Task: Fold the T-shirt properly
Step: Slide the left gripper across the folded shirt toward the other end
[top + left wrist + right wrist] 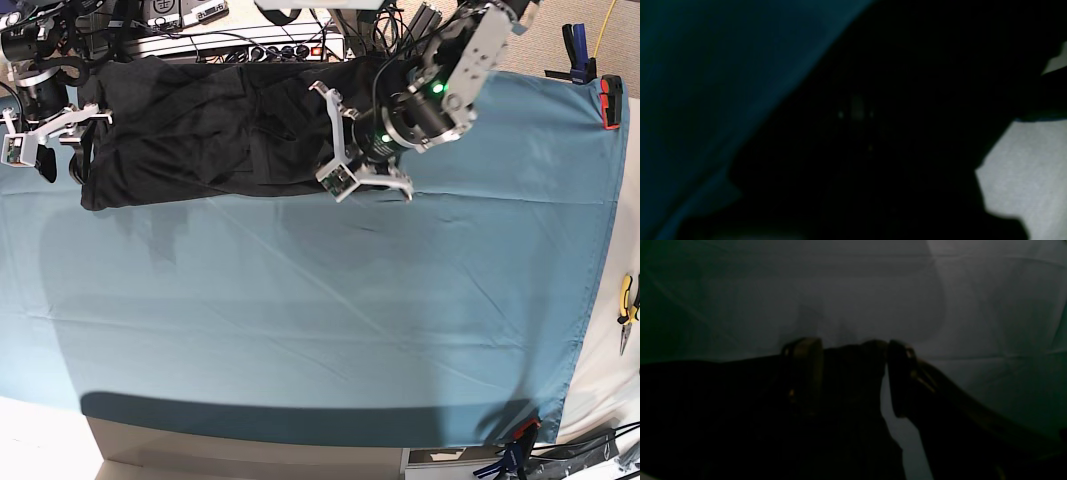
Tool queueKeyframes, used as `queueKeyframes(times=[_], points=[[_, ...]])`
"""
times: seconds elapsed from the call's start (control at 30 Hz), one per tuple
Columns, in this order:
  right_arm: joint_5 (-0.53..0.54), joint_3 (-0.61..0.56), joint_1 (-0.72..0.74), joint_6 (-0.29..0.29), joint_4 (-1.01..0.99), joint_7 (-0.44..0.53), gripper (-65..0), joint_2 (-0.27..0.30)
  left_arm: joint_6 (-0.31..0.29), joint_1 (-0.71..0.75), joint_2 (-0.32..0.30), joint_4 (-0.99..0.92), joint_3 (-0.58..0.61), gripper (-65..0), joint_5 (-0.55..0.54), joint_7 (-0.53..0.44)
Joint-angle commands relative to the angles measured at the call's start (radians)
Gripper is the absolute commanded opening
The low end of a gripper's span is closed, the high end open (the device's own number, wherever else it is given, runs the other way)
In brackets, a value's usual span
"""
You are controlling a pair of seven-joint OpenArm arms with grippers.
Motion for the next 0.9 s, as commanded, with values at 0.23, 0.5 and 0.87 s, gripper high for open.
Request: queueKeyframes(times=[0.23, 0.5, 0.87], points=[[0.015, 0.004, 0.000, -0.003, 0.016, 0.033, -33.6, 0.014, -0.005, -0.010, 0.004, 0.015, 0.097, -65.0, -0.025, -0.005], [0.016, 0.004, 0.000, -0.003, 0.016, 0.035, -33.6, 0.014, -0.005, 0.017, 0.006, 0.015, 0.205, -65.0, -0.002, -0.004], [0.015, 0.004, 0.000, -0.003, 0.016, 0.036, -33.6, 0.014, -0.160, 0.022, 0.006, 0.034, 0.262, -65.0, -0.164, -0.003]])
